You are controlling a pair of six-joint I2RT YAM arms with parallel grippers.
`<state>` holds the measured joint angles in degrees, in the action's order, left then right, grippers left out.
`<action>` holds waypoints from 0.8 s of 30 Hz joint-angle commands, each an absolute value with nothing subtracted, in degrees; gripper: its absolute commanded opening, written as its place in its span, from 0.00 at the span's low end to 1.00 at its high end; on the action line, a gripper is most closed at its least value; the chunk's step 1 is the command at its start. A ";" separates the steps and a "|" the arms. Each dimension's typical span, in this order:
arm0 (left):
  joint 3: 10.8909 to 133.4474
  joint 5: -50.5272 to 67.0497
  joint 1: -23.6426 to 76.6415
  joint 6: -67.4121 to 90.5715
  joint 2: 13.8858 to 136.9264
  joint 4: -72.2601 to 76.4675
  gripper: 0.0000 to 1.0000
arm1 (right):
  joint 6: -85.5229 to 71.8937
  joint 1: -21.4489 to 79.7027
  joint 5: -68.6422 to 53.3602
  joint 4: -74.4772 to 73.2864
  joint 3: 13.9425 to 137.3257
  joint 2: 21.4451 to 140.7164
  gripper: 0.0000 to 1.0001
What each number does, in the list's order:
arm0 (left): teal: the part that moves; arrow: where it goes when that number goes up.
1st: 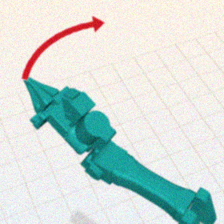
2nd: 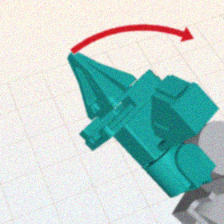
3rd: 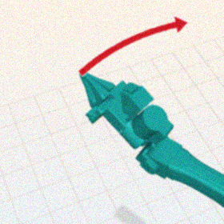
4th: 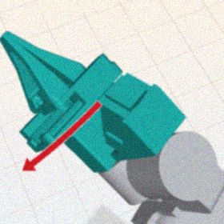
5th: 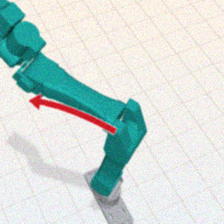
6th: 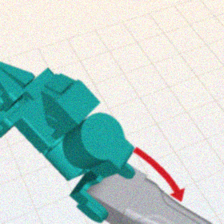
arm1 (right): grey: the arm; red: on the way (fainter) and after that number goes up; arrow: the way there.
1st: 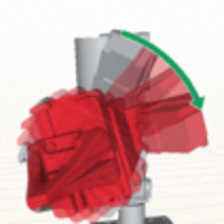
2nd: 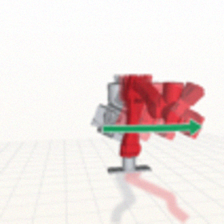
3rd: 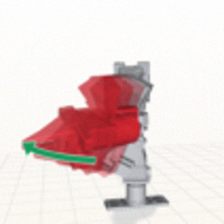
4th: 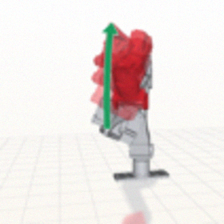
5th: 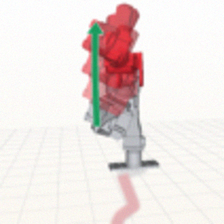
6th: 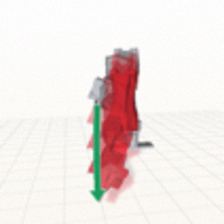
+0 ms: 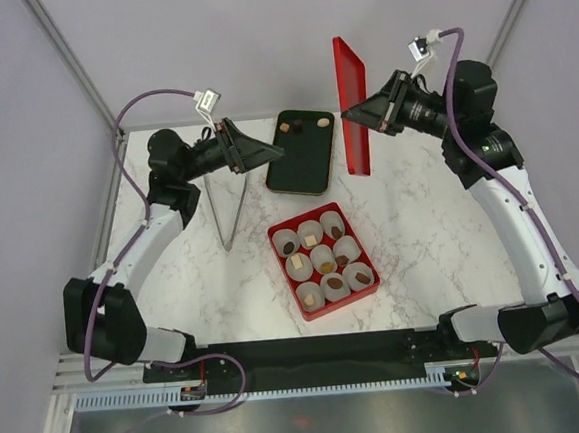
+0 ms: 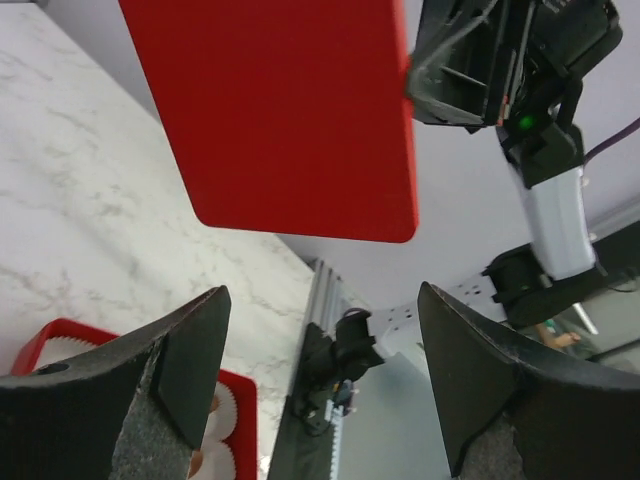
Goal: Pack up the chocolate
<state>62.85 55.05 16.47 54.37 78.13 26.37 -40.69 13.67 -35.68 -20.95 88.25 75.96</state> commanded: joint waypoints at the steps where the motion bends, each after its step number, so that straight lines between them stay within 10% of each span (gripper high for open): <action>1: 66.53 60.47 16.35 72.39 83.56 52.45 0.83 | -49.91 13.71 -43.15 -8.01 93.25 72.60 0.00; 10: 79.25 59.15 17.05 92.61 101.06 80.04 0.85 | -61.96 13.71 -46.67 4.21 95.63 73.12 0.00; 24: 92.10 55.38 24.78 86.31 112.32 72.87 0.90 | -69.96 15.21 -49.13 13.09 94.22 70.06 0.00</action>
